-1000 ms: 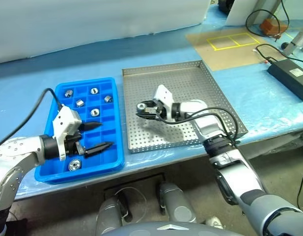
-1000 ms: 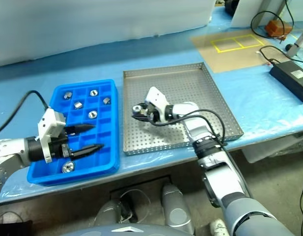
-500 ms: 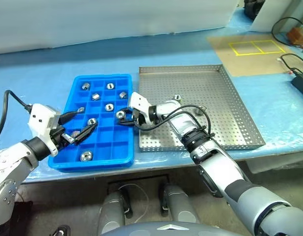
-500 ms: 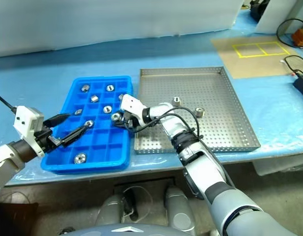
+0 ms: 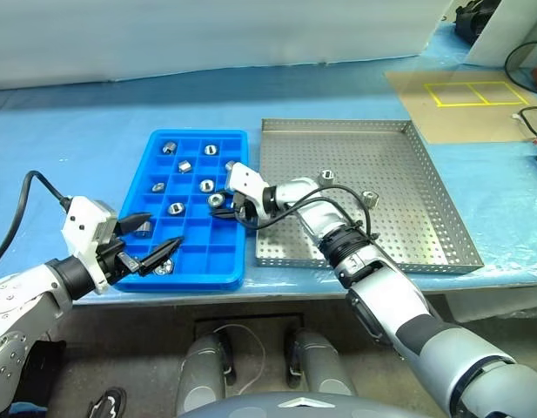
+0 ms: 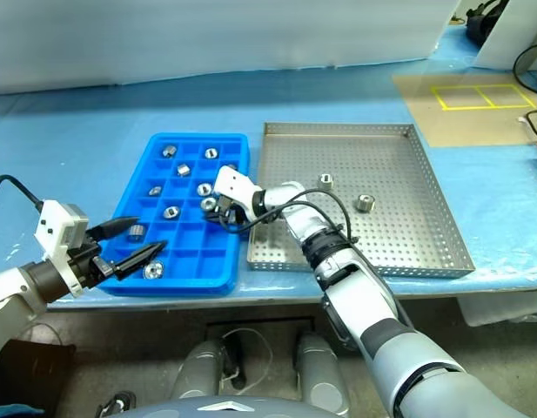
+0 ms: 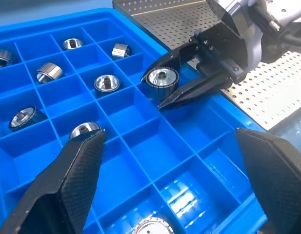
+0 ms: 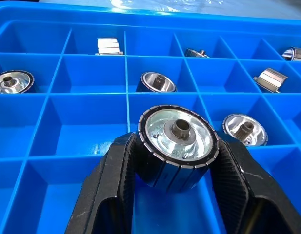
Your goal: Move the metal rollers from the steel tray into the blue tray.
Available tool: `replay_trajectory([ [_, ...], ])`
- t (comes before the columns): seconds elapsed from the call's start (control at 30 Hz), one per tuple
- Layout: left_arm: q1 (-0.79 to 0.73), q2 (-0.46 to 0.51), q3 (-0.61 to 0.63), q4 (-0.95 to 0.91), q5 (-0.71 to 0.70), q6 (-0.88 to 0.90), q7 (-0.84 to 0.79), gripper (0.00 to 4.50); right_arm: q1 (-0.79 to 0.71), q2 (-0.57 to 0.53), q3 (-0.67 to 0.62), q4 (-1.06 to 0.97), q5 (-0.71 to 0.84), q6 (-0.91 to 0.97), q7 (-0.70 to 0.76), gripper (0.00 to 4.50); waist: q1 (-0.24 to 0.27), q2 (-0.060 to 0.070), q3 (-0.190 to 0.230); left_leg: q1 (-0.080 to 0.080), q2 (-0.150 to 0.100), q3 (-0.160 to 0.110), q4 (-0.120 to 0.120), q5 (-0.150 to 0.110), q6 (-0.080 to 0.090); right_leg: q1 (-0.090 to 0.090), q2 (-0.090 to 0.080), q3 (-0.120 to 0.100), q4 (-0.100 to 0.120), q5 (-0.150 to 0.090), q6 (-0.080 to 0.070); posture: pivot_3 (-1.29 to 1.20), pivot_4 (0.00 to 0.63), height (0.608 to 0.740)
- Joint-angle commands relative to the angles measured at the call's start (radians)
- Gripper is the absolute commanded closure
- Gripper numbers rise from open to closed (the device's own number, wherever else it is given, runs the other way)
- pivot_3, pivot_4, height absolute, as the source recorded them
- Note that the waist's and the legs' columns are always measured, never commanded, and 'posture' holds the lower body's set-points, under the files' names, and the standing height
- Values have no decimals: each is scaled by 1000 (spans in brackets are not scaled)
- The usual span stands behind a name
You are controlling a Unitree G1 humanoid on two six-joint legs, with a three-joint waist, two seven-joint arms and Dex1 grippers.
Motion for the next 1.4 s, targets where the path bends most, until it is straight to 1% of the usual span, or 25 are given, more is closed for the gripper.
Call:
replay_trajectory([
  [0.03,-27,18,-10,-9,-12,-11,-8,0,2,0,-18,-68,14,8,-1,2722,-1,0,0,0,0,0,0,0,0,0,0,0,0,0,0,-314,150,740],
  [0.1,-36,21,-19,-4,-10,-11,-10,0,10,-4,-16,-83,14,20,4,2722,-3,0,0,0,0,0,0,0,0,0,0,0,0,0,0,-321,150,740],
  [0.17,-47,24,-26,6,-8,-11,-12,0,18,-9,-21,-108,25,28,16,1982,-6,0,0,0,0,0,0,0,0,-1,1,0,0,0,-1,-327,150,740],
  [0.3,-55,29,-37,11,-8,-12,-18,0,23,-11,-25,-140,24,54,-5,739,-11,0,0,0,0,0,-1,0,0,-1,1,0,0,-1,-2,-340,150,740],
  [0.43,-63,34,-47,19,-9,-11,-27,0,30,-16,-46,-188,58,91,4,739,-12,0,0,0,0,0,-1,0,0,-1,1,0,0,-1,-2,-340,150,740],
  [0.5,-75,36,-52,27,-11,-12,-33,0,30,-32,-83,-250,119,134,43,739,-11,0,0,0,0,0,-1,0,0,-1,1,1,0,-1,-2,-361,150,740],
  [0.53,-86,35,-58,34,-11,-13,-33,0,16,-40,-120,-269,153,155,41,739,-11,0,0,0,0,0,-1,0,0,-1,1,0,0,-1,-2,-361,150,740],
  [0.67,-129,23,-98,58,3,-23,-31,0,-61,-57,-242,-229,214,188,-56,739,-11,0,0,0,0,0,-1,0,-1,0,1,1,0,-1,-2,-386,150,740],
  [0.73,-156,12,-131,74,21,-34,-25,0,-92,-79,-264,-159,175,135,-139,739,-14,0,0,1,0,0,-1,1,-1,0,1,1,0,-1,-2,-400,150,740],
  [0.83,-198,-5,-184,96,39,-50,-27,0,-123,-123,-259,-38,91,50,-268,739,-14,-1,0,2,1,0,-1,1,-2,0,1,1,1,-1,-2,-412,150,740],
  [0.97,-228,-14,-211,118,48,-58,-39,0,-113,-146,-243,20,50,16,-314,739,-20,0,0,-1,0,1,-1,2,-2,-2,1,1,0,-1,-2,-428,150,740],
  [1.07,-241,-11,-228,141,60,-70,-53,0,-92,-164,-235,62,7,-7,-381,739,-34,0,0,-5,1,1,-1,2,-2,-6,1,1,0,-1,-3,-454,150,740],
  [1.27,-253,-16,-262,168,83,-92,-72,0,-57,-204,-238,146,-42,-35,-479,739,-45,0,0,-5,0,1,-1,1,-1,-5,1,1,-1,-1,-3,-472,150,740],
  [1.4,-258,-20,-281,174,93,-100,-80,0,-47,-223,-233,203,-64,-46,-509,739,-53,0,0,-5,1,1,1,1,-1,-5,1,1,0,-1,-3,-482,150,740],
])
